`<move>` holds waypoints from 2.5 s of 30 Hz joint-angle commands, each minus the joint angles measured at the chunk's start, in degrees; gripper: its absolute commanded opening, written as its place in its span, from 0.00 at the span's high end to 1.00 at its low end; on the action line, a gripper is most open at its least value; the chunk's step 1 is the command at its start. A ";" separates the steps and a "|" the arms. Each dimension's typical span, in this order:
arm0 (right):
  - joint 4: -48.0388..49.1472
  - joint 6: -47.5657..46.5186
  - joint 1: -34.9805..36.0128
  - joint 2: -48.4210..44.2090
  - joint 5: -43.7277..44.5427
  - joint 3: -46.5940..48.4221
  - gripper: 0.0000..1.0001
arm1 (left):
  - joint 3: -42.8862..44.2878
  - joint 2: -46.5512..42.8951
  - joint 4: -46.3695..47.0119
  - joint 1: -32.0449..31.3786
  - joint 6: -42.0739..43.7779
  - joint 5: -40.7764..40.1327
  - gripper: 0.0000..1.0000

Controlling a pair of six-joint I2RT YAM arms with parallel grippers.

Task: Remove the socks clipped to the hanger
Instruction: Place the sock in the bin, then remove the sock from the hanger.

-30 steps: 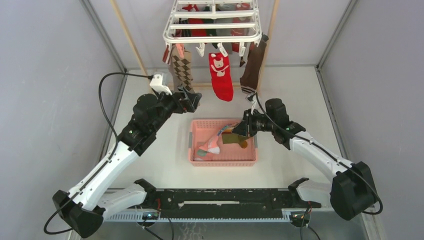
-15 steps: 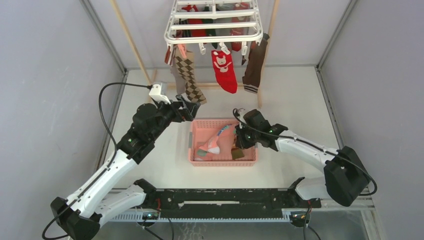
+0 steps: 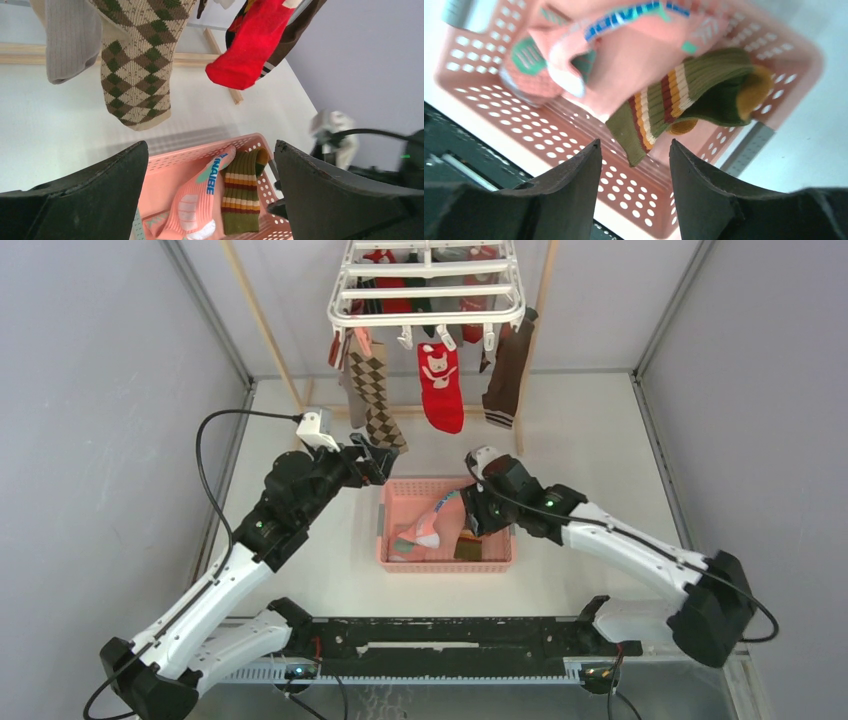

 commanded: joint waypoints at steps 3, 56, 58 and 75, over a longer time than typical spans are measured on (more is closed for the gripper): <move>-2.95 -0.92 0.72 -9.08 5.75 6.43 0.38 | -0.75 -1.20 1.24 -0.35 0.11 -1.08 0.00; 14.53 0.42 2.62 -10.87 -7.59 -5.77 0.46 | 12.34 21.93 8.46 20.29 1.01 -3.54 0.00; 14.53 0.32 2.73 -11.49 -7.50 -6.21 0.46 | 13.72 23.89 9.14 20.29 1.57 -2.93 0.00; 14.90 0.06 2.62 -12.11 -7.57 -7.69 0.45 | 21.46 35.23 10.70 20.38 3.44 1.34 0.36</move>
